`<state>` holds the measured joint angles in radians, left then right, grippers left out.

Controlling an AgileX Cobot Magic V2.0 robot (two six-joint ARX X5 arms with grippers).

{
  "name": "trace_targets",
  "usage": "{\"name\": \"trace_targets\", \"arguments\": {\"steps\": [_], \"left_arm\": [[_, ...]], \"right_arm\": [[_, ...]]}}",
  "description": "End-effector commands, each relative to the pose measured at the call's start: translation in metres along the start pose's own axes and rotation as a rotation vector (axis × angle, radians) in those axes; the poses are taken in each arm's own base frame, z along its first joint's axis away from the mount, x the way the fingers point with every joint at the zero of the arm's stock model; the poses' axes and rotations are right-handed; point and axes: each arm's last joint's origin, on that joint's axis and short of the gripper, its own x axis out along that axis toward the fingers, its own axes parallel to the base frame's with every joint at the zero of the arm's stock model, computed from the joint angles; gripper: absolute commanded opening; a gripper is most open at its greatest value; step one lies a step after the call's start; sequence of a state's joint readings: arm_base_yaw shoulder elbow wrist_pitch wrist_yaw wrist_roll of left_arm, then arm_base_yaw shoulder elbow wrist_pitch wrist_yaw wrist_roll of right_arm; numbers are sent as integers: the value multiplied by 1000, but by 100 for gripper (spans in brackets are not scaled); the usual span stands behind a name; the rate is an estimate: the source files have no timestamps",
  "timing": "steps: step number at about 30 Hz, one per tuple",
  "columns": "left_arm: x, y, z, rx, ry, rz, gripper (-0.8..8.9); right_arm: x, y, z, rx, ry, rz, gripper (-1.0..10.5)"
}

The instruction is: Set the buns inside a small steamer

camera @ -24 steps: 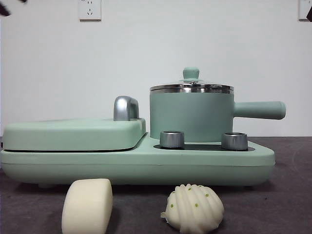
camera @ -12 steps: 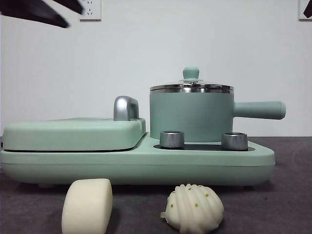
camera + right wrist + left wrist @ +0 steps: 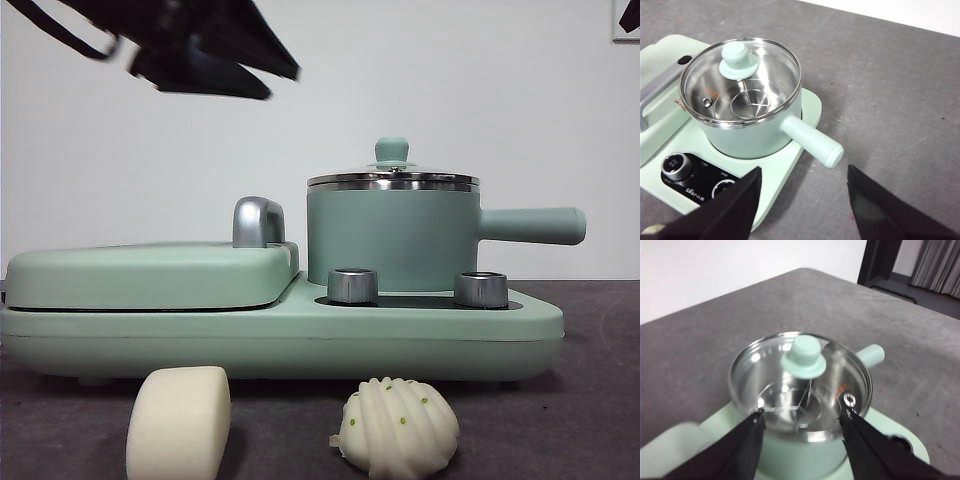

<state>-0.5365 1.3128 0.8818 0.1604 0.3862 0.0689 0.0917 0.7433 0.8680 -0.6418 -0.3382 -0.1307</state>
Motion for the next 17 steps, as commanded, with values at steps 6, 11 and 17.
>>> {"name": "trace_targets", "arguments": {"steps": [6, 11, 17], "left_arm": [[47, -2, 6, 66, -39, -30, 250], [73, -3, 12, 85, -34, -54, 250], [99, 0, 16, 104, -33, -67, 250]], "right_arm": [[-2, 1, 7, 11, -24, 3, 276], [-2, 1, 7, 12, -24, 3, 276], [-2, 1, 7, 13, -23, 3, 276]]}}
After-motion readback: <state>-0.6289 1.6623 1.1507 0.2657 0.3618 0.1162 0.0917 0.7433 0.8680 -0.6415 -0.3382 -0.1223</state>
